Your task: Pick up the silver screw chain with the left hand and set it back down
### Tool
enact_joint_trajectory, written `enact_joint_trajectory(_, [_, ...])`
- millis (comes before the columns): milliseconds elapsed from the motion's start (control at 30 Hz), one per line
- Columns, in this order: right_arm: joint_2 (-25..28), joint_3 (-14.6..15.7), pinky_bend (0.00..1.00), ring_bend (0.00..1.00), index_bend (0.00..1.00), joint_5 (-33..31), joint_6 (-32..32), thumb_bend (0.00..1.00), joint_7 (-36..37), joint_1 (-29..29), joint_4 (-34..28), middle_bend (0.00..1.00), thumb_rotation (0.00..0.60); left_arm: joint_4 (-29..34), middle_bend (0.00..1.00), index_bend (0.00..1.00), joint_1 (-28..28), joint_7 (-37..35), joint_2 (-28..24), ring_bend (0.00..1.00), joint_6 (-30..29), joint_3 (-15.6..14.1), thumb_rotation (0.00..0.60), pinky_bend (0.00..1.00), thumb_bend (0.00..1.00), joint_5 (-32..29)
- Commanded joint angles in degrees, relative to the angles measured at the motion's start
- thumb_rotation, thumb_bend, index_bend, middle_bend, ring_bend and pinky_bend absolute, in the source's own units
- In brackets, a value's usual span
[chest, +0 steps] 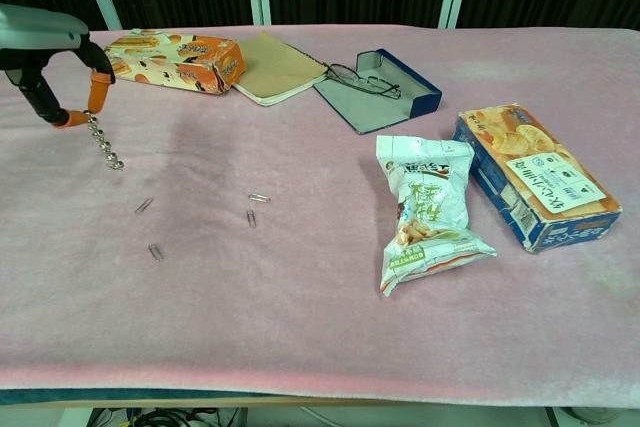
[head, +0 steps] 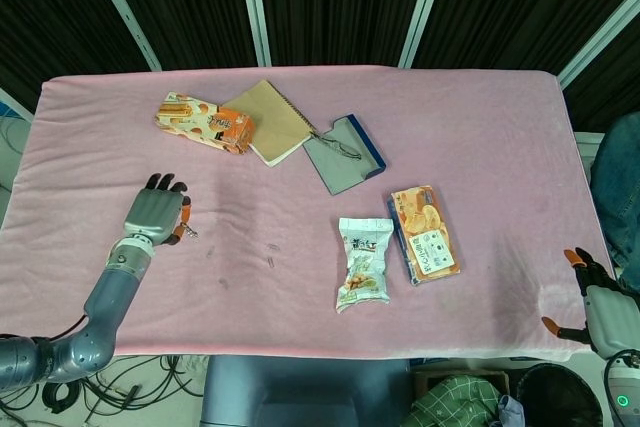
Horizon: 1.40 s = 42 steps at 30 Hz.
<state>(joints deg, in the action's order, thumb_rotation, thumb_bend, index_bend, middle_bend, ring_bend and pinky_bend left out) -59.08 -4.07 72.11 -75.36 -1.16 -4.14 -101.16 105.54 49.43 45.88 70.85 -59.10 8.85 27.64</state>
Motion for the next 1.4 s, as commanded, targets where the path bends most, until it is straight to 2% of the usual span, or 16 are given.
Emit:
enact_joint_trajectory(33, [0.0, 0.01, 0.18, 0.06, 0.0, 0.0, 0.02, 0.09, 0.03, 0.0, 0.0, 0.0, 0.6, -0.05, 0.19, 0.57, 0.45, 0.04, 0.49, 0.0, -0.5, -0.32, 0.6, 0.0, 0.48, 0.06])
enact_joint_trajectory(667, [0.02, -0.06, 0.18, 0.06, 0.0, -0.03, 0.05, 0.09, 0.24, -0.02, 0.03, 0.0, 0.6, -0.67, 0.19, 0.57, 2.76, 1.36, 3.07, 0.0, -1.74, -2.99, 0.6, 0.0, 0.49, -2.24])
enact_joint_trajectory(1400, [0.04, -0.1, 0.18, 0.06, 0.0, -0.12, 0.1, 0.09, 0.21, -0.06, 0.03, 0.0, 0.6, -0.5, 0.19, 0.57, 3.9, 0.74, 5.07, 0.0, -2.28, -5.17, 0.6, 0.0, 0.49, -0.8])
